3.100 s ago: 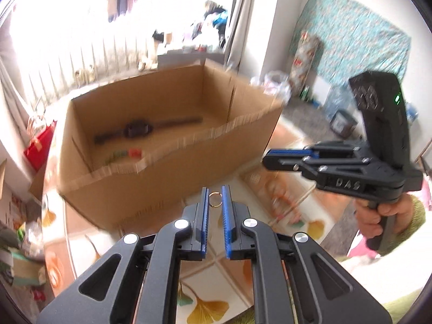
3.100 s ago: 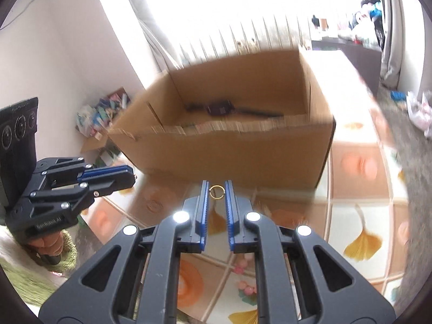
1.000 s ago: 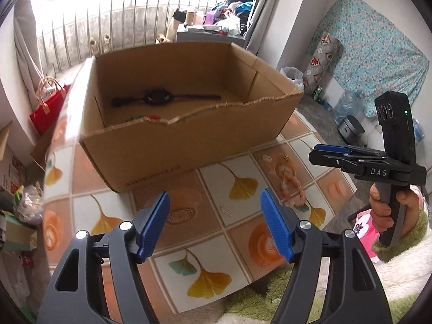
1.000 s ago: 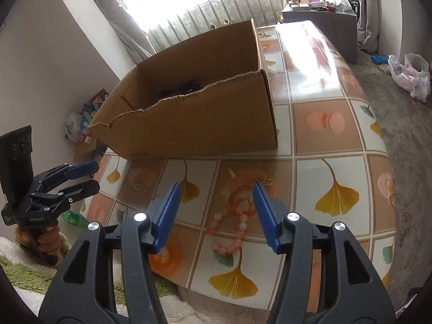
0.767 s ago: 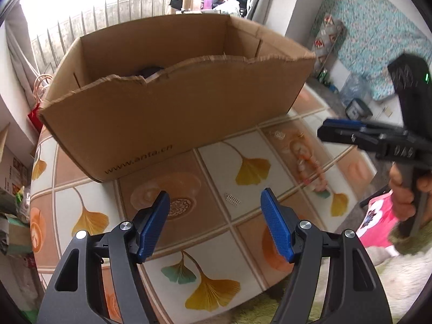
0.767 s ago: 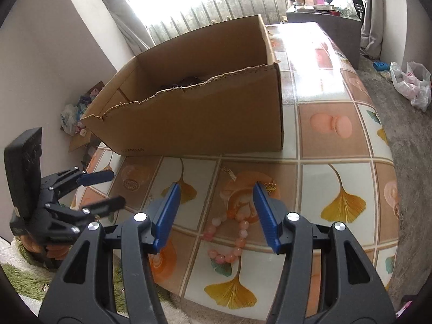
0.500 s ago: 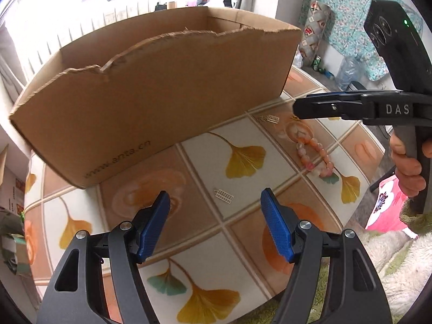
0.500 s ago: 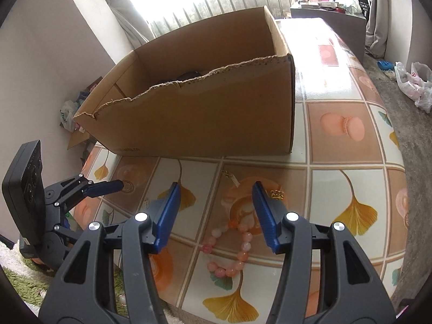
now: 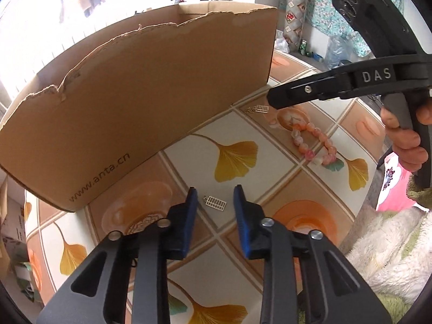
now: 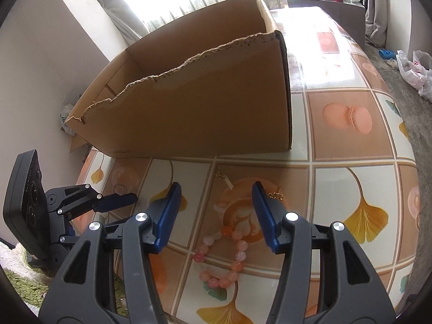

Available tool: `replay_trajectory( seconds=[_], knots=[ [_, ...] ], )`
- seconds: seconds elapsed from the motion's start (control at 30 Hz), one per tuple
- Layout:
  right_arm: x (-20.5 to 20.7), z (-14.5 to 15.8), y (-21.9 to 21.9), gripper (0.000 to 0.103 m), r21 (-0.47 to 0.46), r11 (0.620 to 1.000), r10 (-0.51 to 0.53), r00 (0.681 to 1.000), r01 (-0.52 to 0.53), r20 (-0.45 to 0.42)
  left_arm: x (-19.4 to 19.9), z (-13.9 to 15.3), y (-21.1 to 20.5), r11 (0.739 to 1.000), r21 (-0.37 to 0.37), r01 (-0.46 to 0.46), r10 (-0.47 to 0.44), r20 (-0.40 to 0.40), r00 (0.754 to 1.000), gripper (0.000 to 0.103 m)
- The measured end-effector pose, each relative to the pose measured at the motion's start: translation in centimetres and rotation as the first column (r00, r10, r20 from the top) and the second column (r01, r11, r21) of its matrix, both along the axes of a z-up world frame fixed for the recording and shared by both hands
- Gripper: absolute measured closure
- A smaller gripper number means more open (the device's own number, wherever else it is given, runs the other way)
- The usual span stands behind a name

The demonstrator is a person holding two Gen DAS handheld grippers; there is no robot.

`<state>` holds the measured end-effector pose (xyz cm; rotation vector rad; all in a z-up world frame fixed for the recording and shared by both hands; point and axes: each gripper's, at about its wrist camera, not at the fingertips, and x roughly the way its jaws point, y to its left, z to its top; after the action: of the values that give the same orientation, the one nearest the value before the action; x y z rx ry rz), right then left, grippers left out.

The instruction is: Organize jewelry

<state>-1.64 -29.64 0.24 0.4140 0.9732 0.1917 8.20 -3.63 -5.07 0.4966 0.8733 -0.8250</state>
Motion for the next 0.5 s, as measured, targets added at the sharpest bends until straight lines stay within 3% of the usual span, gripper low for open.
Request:
replay_trajectory(
  seconds=[0.27,0.5],
  knots=[
    [0.3,-0.2,-0.5,0.051,0.008,1.0,-0.005,1.0,0.005,0.0,0.0,0.0,-1.0,1.0,0.015,0.018,-0.019,0.021,1.0,0.095],
    [0.5,0.0,-0.2,0.055,-0.033,0.999,0.008,1.0,-0.007,0.018,-0.4,-0.1,-1.3,1.0,0.015,0.011,-0.011,0.029,1.0,0.096]
  ],
)
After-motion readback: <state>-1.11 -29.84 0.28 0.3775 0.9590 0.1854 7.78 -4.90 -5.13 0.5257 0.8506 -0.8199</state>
